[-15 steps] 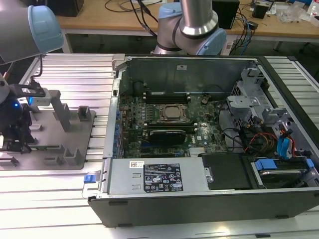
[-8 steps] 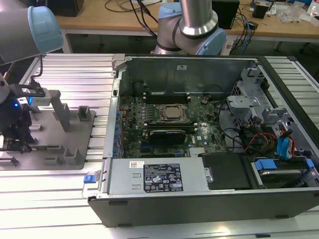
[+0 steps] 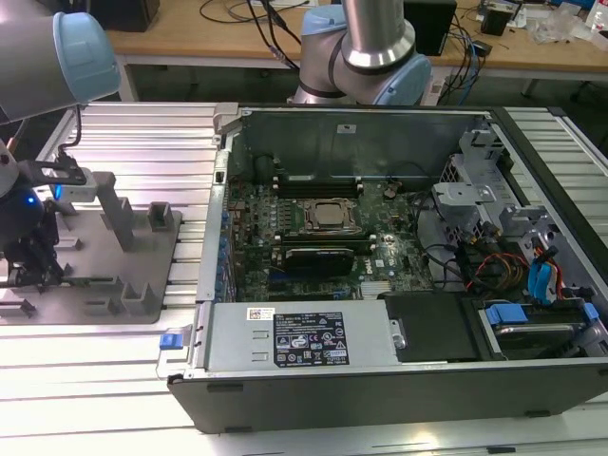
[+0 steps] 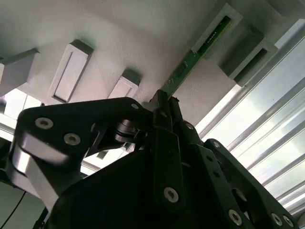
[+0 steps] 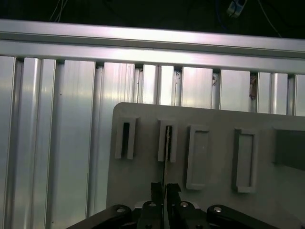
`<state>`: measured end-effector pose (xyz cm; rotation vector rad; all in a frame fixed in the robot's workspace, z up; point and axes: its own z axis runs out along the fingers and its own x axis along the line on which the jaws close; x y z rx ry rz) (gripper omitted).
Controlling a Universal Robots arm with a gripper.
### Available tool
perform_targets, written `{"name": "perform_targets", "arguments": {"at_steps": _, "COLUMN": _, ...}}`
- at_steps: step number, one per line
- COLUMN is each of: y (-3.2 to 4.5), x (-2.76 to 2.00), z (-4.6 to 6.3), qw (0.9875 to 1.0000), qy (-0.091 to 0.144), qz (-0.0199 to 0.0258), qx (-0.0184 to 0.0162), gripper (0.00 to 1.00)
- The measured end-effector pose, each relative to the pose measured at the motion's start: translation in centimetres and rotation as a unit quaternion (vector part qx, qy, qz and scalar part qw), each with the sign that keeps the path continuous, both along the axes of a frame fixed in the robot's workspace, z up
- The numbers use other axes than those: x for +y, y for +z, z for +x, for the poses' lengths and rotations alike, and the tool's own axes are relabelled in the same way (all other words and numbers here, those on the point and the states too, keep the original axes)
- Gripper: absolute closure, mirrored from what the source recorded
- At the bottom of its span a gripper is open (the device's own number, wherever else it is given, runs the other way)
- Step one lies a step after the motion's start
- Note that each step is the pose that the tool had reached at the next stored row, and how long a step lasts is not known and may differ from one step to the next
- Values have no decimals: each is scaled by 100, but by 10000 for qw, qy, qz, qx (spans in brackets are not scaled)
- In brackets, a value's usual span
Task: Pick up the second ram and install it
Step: 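Pick up the second ram and move it above second insertion slot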
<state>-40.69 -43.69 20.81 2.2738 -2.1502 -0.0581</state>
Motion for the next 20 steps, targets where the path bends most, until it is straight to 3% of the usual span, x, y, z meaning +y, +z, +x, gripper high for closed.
{"name": "perform_targets", "arguments": {"at_steps": 1, "y": -1, "x": 2, "z": -1, "qw": 10000, "qy": 0, "qz": -1, "qx": -1, "gripper": 91}}
{"name": "perform_targets", "arguments": {"at_steps": 4, "y": -7, "x": 3, "z": -3, "qw": 10000, "qy": -90, "qz": -1, "qx": -1, "gripper": 91}}
{"name": "perform_targets", "arguments": {"at_steps": 5, "y": -12, "x": 3, "z": -3, "qw": 9995, "qy": -319, "qz": -2, "qx": 1, "gripper": 91}}
{"name": "perform_targets", "arguments": {"at_steps": 7, "y": -17, "x": 3, "z": -2, "qw": 9985, "qy": -541, "qz": -2, "qx": 0, "gripper": 91}}
{"name": "perform_targets", "arguments": {"at_steps": 9, "y": 5, "x": 4, "z": -1, "qw": 9985, "qy": -543, "qz": 5, "qx": -8, "gripper": 91}}
{"name": "perform_targets", "arguments": {"at_steps": 13, "y": 149, "x": 3, "z": -2, "qw": 9985, "qy": -541, "qz": 0, "qx": -2, "gripper": 91}}
{"name": "perform_targets", "arguments": {"at_steps": 20, "y": 151, "x": 3, "z": -2, "qw": 9992, "qy": -399, "qz": -1, "qx": -1, "gripper": 91}}
